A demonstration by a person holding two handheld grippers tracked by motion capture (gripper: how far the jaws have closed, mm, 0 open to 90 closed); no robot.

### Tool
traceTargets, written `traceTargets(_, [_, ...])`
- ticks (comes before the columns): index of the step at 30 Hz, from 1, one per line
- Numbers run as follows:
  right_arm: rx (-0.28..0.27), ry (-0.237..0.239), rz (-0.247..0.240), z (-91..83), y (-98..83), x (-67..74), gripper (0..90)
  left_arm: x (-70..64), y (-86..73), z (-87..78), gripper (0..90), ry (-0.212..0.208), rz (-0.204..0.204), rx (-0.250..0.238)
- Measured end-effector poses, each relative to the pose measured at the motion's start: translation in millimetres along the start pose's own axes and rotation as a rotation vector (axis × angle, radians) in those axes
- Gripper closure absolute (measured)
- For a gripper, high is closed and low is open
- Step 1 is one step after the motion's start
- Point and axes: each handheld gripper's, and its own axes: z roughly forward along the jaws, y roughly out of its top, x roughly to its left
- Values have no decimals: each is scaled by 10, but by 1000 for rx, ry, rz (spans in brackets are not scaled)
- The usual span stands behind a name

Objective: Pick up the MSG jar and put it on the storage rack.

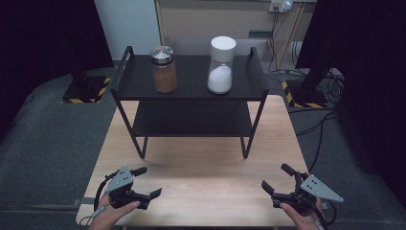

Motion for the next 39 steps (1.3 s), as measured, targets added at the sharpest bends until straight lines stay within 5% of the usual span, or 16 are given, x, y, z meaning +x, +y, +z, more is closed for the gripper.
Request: traceTargets(39, [5,-5,28,-34,-147,50,30,-32,4,64,22,-1,25,42])
